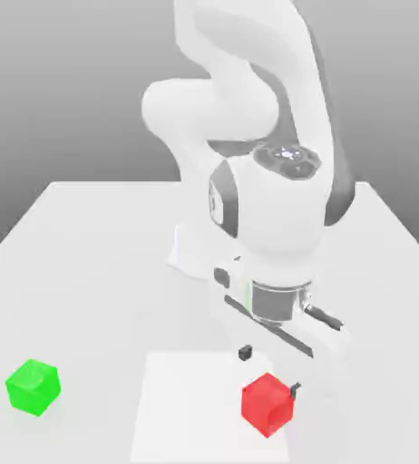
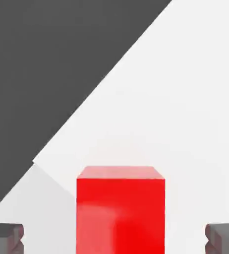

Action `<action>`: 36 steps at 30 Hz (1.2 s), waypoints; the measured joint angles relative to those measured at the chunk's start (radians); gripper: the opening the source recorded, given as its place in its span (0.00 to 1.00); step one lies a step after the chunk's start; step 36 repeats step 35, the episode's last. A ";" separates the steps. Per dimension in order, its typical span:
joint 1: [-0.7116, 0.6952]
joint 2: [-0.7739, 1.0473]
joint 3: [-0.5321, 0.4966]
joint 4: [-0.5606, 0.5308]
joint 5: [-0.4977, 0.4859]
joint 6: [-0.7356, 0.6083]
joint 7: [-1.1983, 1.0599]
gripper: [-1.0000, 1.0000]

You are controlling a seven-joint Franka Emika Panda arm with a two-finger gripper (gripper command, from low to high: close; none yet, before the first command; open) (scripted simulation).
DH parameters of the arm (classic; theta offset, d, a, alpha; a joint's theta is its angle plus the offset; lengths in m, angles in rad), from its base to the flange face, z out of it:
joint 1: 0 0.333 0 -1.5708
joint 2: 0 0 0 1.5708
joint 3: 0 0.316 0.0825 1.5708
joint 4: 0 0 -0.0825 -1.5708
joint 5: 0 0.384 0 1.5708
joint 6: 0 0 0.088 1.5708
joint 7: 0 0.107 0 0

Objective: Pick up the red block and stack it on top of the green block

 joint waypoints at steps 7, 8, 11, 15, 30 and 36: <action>0.032 0.058 -0.040 0.009 -0.038 0.049 0.029 0.00; 0.037 0.068 -0.047 0.011 -0.044 0.057 0.034 0.00; 0.008 0.000 -0.007 -0.001 0.007 0.003 -0.004 0.00; -0.034 -0.124 0.024 -0.019 0.104 -0.101 -0.094 0.00; -0.494 -0.091 -0.230 0.058 0.203 -0.139 -0.586 0.00; -0.496 -0.029 -0.229 0.061 0.204 -0.080 -0.589 1.00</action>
